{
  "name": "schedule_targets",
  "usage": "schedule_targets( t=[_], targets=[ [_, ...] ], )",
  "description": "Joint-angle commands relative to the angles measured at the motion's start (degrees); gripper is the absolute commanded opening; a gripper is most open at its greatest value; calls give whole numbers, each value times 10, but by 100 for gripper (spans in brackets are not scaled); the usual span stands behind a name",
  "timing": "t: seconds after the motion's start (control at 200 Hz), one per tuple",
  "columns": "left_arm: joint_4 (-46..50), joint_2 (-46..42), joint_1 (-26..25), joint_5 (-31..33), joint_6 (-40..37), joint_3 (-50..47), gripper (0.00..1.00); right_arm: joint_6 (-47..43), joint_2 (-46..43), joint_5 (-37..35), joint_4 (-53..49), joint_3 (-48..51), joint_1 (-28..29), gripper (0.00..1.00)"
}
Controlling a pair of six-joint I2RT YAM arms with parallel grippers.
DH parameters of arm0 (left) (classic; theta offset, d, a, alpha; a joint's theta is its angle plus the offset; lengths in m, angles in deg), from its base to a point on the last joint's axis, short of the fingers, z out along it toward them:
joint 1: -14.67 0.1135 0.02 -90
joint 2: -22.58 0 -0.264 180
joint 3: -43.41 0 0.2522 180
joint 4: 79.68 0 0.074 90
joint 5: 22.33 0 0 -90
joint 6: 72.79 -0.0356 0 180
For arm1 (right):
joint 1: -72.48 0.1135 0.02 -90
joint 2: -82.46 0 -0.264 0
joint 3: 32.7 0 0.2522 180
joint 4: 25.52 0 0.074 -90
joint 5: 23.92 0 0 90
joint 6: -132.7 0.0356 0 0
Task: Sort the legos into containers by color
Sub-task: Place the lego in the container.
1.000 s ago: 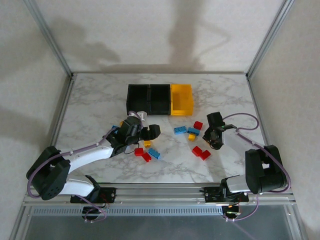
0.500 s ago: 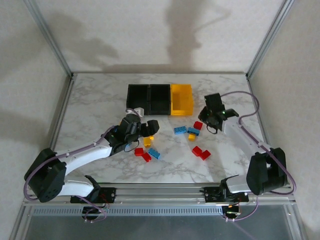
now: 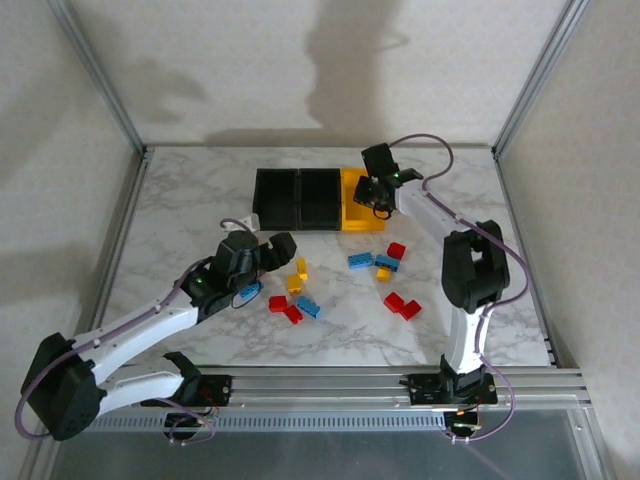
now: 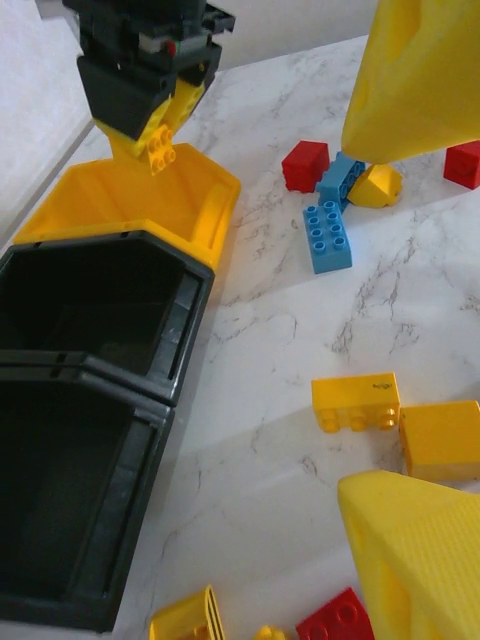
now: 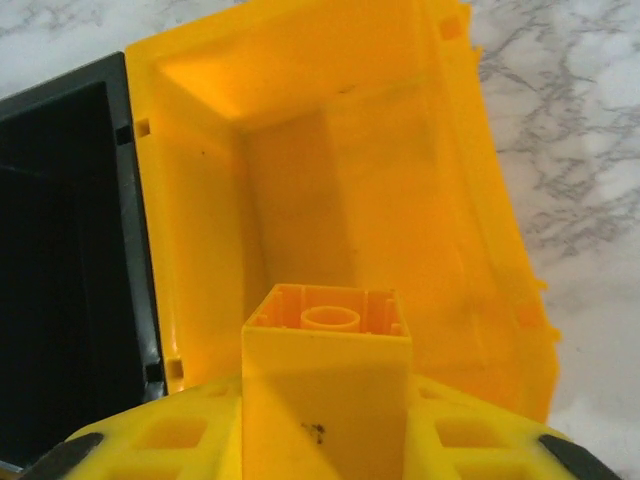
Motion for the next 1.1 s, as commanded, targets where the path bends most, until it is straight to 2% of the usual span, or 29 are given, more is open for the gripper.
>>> schedule_targets(
  t=[0.0, 0.175, 0.546, 0.751, 0.861, 1.091],
  targets=[
    [33, -24, 9, 24, 18, -14, 80, -26, 41, 4, -26, -52, 1, 34],
    [39, -36, 12, 25, 25, -17, 80, -28, 97, 11, -36, -98, 2, 35],
    [40, -48, 13, 29, 30, -27, 80, -24, 132, -1, -39, -116, 2, 38],
    [44, -51, 14, 33, 33, -30, 80, -19, 130, -4, -36, -106, 2, 42],
    [45, -52, 14, 35, 34, -30, 80, -17, 124, -2, -36, -107, 2, 47],
    [62, -50, 18, 44, 45, -25, 79, -19, 66, -8, -30, -92, 7, 49]
  ],
)
